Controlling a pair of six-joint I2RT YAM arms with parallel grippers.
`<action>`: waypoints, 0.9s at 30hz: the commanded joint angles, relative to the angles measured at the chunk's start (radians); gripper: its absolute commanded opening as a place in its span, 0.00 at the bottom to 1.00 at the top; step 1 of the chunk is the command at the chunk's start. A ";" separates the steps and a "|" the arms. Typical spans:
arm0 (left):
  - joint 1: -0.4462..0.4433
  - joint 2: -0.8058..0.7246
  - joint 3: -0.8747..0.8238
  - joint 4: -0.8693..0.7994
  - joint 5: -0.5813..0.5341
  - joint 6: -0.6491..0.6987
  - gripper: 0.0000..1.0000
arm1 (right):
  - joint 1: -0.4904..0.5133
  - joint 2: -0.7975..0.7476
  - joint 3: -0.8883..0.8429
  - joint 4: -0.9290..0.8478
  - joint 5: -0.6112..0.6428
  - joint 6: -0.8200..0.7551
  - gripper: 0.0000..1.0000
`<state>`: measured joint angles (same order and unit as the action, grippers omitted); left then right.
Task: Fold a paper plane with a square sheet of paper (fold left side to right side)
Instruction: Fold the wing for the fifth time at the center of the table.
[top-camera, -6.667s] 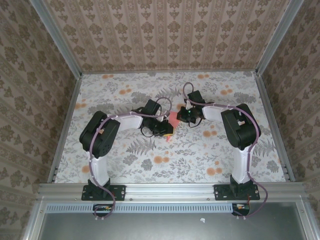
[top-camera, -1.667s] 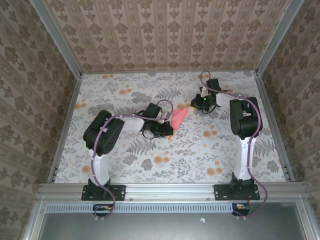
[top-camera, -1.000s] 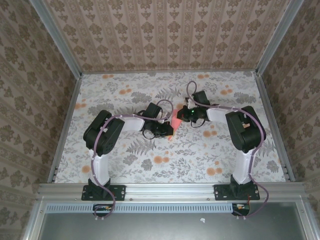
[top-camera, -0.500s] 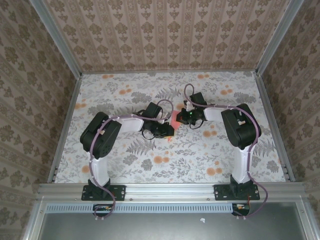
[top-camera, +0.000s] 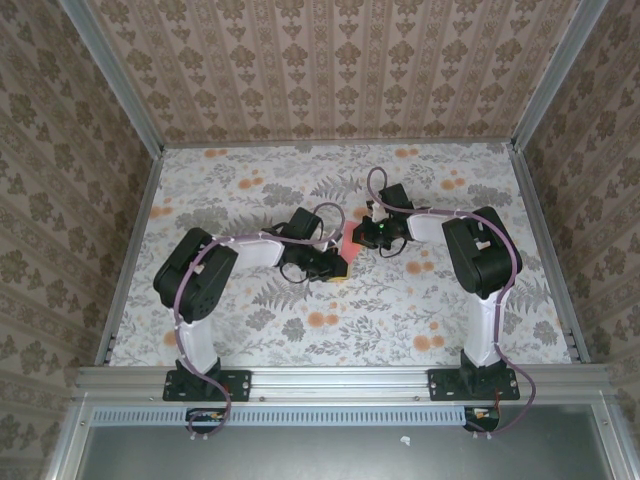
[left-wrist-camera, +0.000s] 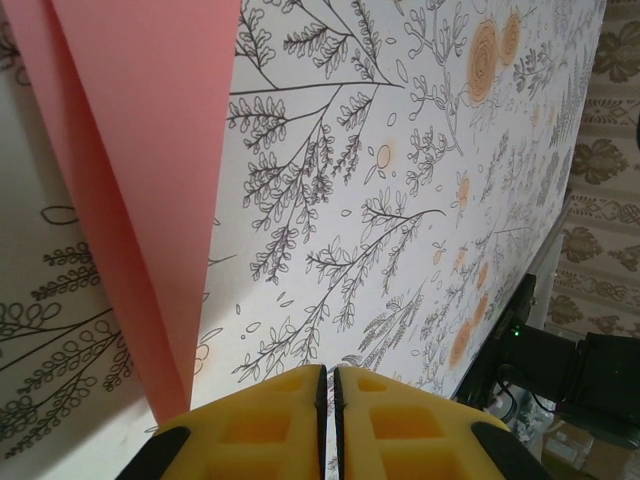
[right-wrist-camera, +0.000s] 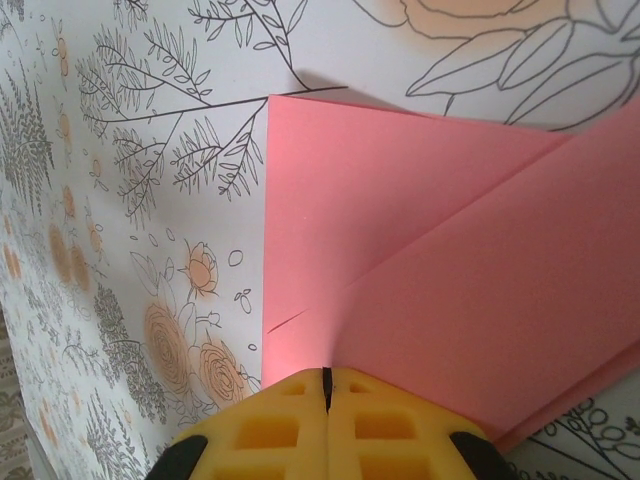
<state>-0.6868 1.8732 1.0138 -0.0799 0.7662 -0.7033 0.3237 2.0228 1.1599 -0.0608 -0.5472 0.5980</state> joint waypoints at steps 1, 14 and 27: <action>-0.002 0.025 -0.007 -0.015 -0.004 0.003 0.13 | 0.003 0.037 0.005 -0.087 0.070 -0.028 0.02; 0.017 0.048 -0.033 0.025 -0.030 -0.013 0.12 | 0.009 0.033 0.019 -0.128 0.091 -0.052 0.02; 0.027 0.066 -0.107 0.122 0.000 -0.056 0.10 | 0.010 0.035 0.032 -0.156 0.106 -0.061 0.02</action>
<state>-0.6659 1.9190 0.9421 0.0326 0.7654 -0.7349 0.3321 2.0228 1.1877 -0.1169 -0.5156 0.5564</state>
